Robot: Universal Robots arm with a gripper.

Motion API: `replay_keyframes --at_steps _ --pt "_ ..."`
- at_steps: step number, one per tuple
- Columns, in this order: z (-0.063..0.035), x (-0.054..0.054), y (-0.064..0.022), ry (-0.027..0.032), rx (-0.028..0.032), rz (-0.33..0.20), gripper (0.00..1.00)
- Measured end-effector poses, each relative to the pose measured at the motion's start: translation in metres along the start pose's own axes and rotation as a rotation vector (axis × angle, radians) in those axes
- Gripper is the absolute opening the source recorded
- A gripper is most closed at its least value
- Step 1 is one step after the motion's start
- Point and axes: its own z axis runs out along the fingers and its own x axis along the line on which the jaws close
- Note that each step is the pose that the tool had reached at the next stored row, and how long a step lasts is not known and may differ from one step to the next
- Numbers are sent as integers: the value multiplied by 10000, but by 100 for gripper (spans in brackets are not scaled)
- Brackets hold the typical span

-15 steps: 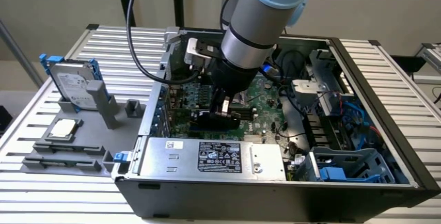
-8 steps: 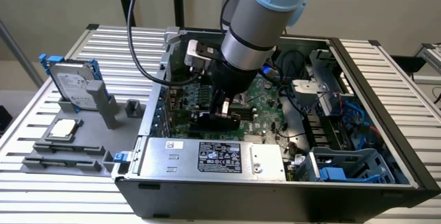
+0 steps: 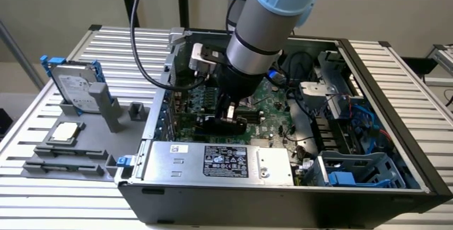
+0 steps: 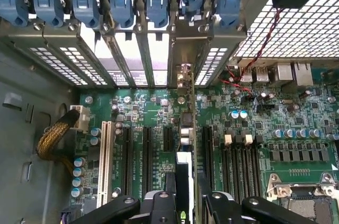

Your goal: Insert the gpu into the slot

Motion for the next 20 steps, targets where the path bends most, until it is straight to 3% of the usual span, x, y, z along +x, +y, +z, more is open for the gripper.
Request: replay_keyframes --at_steps 2,10,13,14,16,17,20 --pt "-68 -2 12 26 -1 -3 32" --pt "-414 -16 130 35 1 -4 30" --pt "-474 -17 214 66 63 0 11" --pt "-485 -16 239 84 95 3 11" --pt "-483 -15 286 108 202 6 11" --pt "-478 -14 308 119 297 5 11" --pt "-465 -13 358 108 735 -14 11"
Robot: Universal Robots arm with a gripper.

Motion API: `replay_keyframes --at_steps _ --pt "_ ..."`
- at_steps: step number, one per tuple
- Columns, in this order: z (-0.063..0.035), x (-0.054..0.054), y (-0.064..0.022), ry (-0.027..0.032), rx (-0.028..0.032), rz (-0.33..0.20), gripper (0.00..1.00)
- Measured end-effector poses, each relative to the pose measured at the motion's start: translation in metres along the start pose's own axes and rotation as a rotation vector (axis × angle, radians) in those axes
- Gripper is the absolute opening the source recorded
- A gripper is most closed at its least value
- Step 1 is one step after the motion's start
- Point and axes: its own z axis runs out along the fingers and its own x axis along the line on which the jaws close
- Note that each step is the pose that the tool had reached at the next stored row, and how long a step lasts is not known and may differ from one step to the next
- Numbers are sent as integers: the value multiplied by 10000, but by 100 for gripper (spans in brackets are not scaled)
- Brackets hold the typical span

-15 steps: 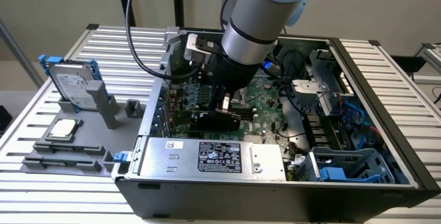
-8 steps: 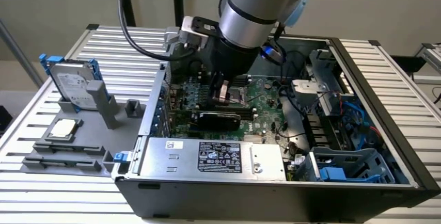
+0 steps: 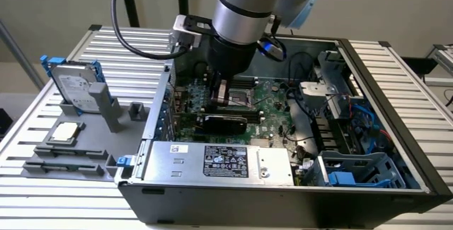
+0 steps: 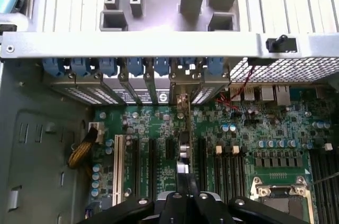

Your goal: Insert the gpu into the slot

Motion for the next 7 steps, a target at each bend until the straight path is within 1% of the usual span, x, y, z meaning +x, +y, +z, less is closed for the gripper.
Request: replay_keyframes --at_steps 1,2,7 --pt "2 1 11 -4 105 -4 11" --pt "2 0 12 0 131 -4 11" --pt "2 0 12 1 131 -5 11"
